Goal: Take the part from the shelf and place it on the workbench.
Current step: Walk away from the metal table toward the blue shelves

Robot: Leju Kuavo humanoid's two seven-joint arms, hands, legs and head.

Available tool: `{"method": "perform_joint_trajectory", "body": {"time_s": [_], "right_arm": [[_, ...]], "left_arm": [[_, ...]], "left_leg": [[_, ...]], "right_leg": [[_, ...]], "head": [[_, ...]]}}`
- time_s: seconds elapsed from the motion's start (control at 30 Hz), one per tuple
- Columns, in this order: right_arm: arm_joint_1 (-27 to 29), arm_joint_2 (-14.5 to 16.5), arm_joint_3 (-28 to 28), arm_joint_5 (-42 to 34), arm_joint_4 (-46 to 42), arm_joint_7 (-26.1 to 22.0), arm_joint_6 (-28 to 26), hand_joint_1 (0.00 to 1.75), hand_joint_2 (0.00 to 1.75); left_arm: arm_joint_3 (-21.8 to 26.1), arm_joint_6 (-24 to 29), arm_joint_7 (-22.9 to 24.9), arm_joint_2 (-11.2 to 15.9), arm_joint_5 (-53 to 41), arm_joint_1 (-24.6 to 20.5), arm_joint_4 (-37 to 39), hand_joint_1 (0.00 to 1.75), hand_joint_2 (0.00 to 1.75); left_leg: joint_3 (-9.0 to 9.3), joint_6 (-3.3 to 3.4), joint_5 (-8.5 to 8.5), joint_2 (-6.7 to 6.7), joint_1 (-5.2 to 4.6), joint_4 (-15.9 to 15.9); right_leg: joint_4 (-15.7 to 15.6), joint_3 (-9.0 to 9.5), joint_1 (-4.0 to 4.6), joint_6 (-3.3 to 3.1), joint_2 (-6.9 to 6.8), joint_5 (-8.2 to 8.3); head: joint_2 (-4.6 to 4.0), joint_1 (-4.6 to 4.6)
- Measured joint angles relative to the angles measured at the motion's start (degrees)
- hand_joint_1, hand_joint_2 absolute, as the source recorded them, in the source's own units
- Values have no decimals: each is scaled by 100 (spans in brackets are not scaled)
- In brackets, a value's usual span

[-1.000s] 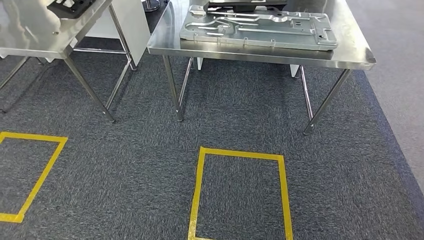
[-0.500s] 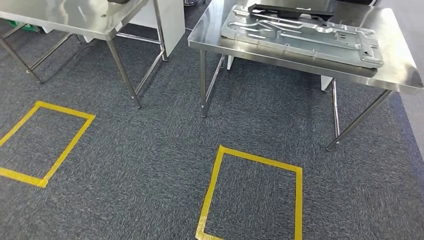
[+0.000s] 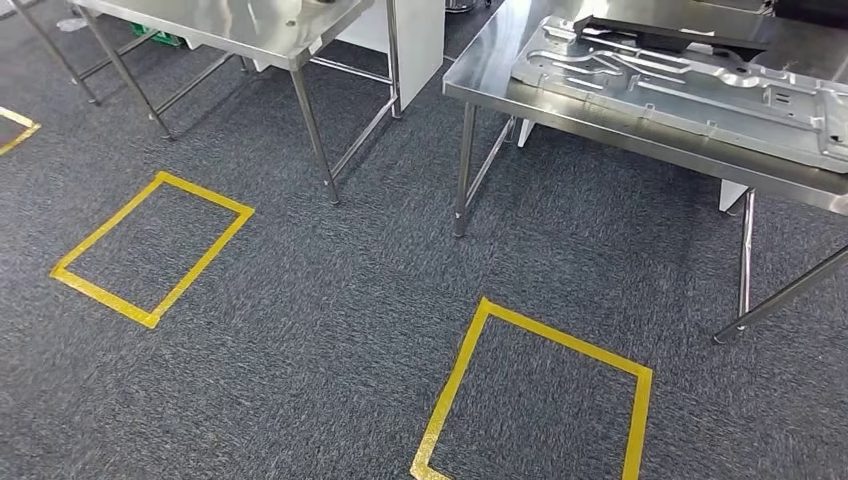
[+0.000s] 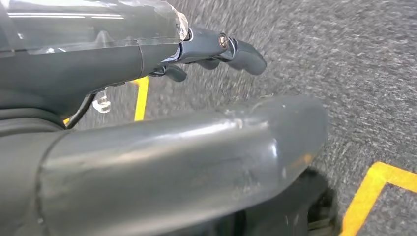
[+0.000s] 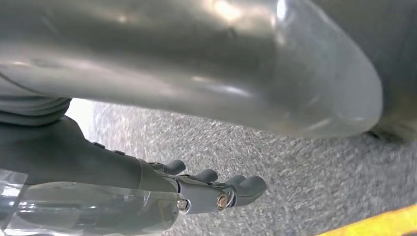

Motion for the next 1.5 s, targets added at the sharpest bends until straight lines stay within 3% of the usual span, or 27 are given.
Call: {"method": "perform_joint_trajectory", "body": {"time_s": [0.07,0.1,0.13,0.2,0.27,0.33,0.4,0.47,0.53,0.6,0.63,0.67,0.7,0.77,0.83,0.9,0.97,1.03,1.07,1.13,1.17,1.2,1.27,1.33,1.4,1.43,1.5], "right_arm": [[16,-2,35,41,4,9,30,0,0],[19,-3,52,54,5,13,42,0,0],[18,-3,65,60,7,14,48,0,0],[11,-3,83,62,7,13,51,0,0],[7,-4,98,68,7,14,55,0,0],[-3,-4,118,94,7,17,71,0,0],[-27,-5,158,147,7,24,113,0,0],[-33,-7,201,199,7,29,157,0,0],[-15,-8,236,233,7,28,185,0,0],[-6,-8,271,255,7,16,223,0,0],[-7,-8,285,261,6,11,244,0,0],[-9,-8,297,263,5,11,263,0,0],[-11,-10,305,265,5,15,279,0,0],[-8,-21,318,271,8,32,316,0,0],[-10,-32,333,289,12,48,349,0,0],[-26,-32,350,317,13,54,362,0,0],[-41,-27,371,347,11,57,364,0,0],[-27,-25,392,368,12,62,364,0,0],[-15,-26,400,373,12,63,364,0,0],[-4,-26,412,378,12,63,364,0,0],[-4,-26,418,381,12,63,364,0,0],[-7,-26,426,384,12,63,365,0,0],[-12,-24,441,396,12,63,369,0,0],[-12,-21,452,413,12,61,373,0,0],[-31,-18,464,424,10,57,373,0,0],[-41,-17,472,427,10,57,372,0,0],[-40,-18,484,434,9,54,373,0,0]], "left_arm": [[1,-24,-36,0,26,-10,0,0,0],[2,-32,-53,0,34,-9,0,0,0],[3,-37,-67,0,38,-5,0,0,0],[5,-39,-82,1,42,2,-1,0,0],[6,-40,-91,0,43,-9,-1,0,0],[6,-41,-100,-2,43,-15,0,0,0],[7,-36,-101,-3,36,-6,0,0,0],[8,-12,-96,-6,23,-6,0,0,0],[8,20,-89,-14,10,-16,0,0,0],[8,38,-88,-20,-1,-16,0,0,0],[8,44,-92,-23,3,-12,0,0,0],[10,57,-106,-33,18,-9,0,0,0],[15,76,-125,-50,43,-10,0,0,0],[36,117,-171,-100,101,-24,0,0,0],[55,133,-214,-140,129,-34,0,0,0],[78,134,-247,-158,136,-26,0,0,0],[107,137,-262,-163,136,-16,0,0,0],[125,133,-270,-164,132,-24,0,0,0],[130,114,-272,-164,126,-30,0,0,0],[134,47,-273,-153,113,-29,0,0,0],[136,15,-273,-145,107,-22,0,0,0],[137,-4,-268,-134,104,-15,0,0,0],[140,-14,-250,-115,101,-17,-1,0,0],[144,-15,-235,-103,102,-31,-1,0,0],[147,-15,-232,-93,105,-26,-1,0,0],[149,-16,-232,-89,108,-18,-1,0,0],[151,-30,-237,-82,125,-20,-1,0,0]], "left_leg": [[-334,-61,-365,191,37,727],[-429,-89,-434,225,60,958],[-420,-111,-392,249,81,979],[-83,-135,-62,359,112,401],[288,-94,170,567,102,-285],[369,-23,197,637,73,-498],[351,52,236,532,77,-524],[358,142,290,431,97,-567],[335,200,329,324,101,-581],[309,216,344,192,93,-572],[305,217,346,116,90,-564],[306,214,346,33,90,-553],[309,207,346,-50,90,-539],[286,167,343,-207,84,-500],[223,87,358,-328,91,-474],[172,-6,385,-427,113,-479],[93,-67,291,-250,107,-341],[-165,-105,-42,93,96,214],[-346,-123,-240,193,98,606],[-550,-142,-388,253,102,1090],[-494,-138,-302,268,102,1023],[-322,-121,-134,299,97,731],[135,-40,177,546,54,-86],[348,41,272,726,-3,-505],[331,90,284,631,-18,-546],[336,118,308,571,-5,-576],[350,187,369,446,32,-641]], "right_leg": [[4,-8,14,-25,-180,-7],[14,-12,19,-25,-268,-14],[27,-14,19,-20,-347,-22],[69,-12,15,13,-482,-52],[119,-3,32,74,-590,-97],[141,12,54,135,-670,-118],[142,31,40,192,-720,-129],[334,-34,9,246,-524,-305],[948,-307,-8,270,-233,-686],[1591,-602,-6,276,-137,-932],[1676,-639,-6,274,-119,-892],[1546,-573,-7,265,-102,-741],[1233,-426,-12,249,-59,-521],[536,-118,-25,204,180,-207],[239,-14,-13,167,349,-166],[198,-19,-8,111,274,-157],[135,6,-24,27,137,-117],[102,22,-8,-24,-31,-103],[103,19,10,-39,-123,-106],[106,15,38,-50,-306,-116],[107,21,49,-53,-389,-122],[107,33,57,-50,-461,-129],[113,68,82,-24,-583,-154],[118,93,104,23,-685,-179],[109,116,111,74,-791,-190],[128,126,103,103,-768,-217],[411,22,83,155,-507,-435]], "head": [[1,-26],[1,-25],[1,-26],[1,-29],[1,-24],[1,-13],[1,-11],[0,-2],[0,16],[0,23],[0,24],[0,25],[-1,27],[-1,25],[1,24],[0,24],[1,7],[0,-31],[0,-49],[-1,-52],[0,-53],[-1,-53],[0,-52],[0,-44],[1,-40],[1,-39],[0,-14]]}}
